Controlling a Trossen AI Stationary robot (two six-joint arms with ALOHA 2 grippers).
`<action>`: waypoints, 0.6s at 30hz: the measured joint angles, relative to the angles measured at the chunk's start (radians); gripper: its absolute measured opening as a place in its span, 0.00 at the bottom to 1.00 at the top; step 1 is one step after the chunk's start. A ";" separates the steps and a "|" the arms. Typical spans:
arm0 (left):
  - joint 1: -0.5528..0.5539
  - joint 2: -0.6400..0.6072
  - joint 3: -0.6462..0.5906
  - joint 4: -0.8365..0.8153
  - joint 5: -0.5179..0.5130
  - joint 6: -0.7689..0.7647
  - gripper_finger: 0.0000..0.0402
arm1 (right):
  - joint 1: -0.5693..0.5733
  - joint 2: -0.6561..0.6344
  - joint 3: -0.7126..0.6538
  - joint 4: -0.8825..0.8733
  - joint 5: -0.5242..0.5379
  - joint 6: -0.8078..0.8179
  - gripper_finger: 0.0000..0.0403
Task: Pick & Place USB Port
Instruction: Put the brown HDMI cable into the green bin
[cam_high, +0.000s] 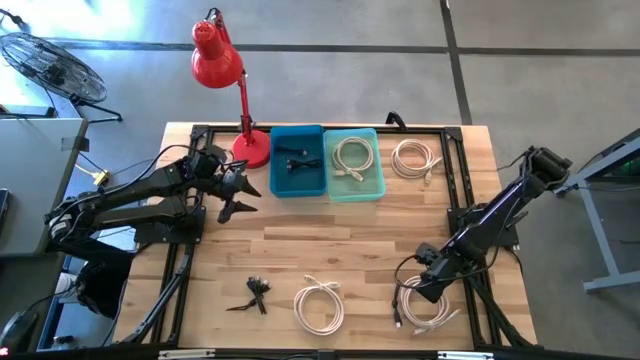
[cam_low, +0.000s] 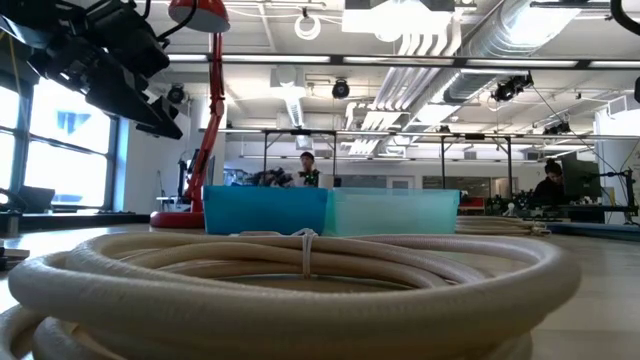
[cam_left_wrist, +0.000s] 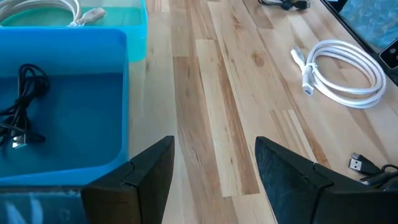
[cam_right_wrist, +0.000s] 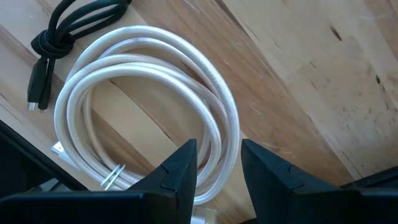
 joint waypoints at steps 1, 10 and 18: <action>0.000 0.000 0.000 0.000 0.000 0.000 0.55 | 0.000 0.000 0.000 0.000 0.000 0.000 0.29; 0.000 0.000 0.000 0.000 0.000 0.000 0.55 | 0.000 0.080 0.000 0.019 -0.033 -0.058 0.29; 0.000 0.000 0.000 0.000 0.000 0.001 0.55 | -0.001 0.240 0.004 0.094 -0.046 -0.185 0.29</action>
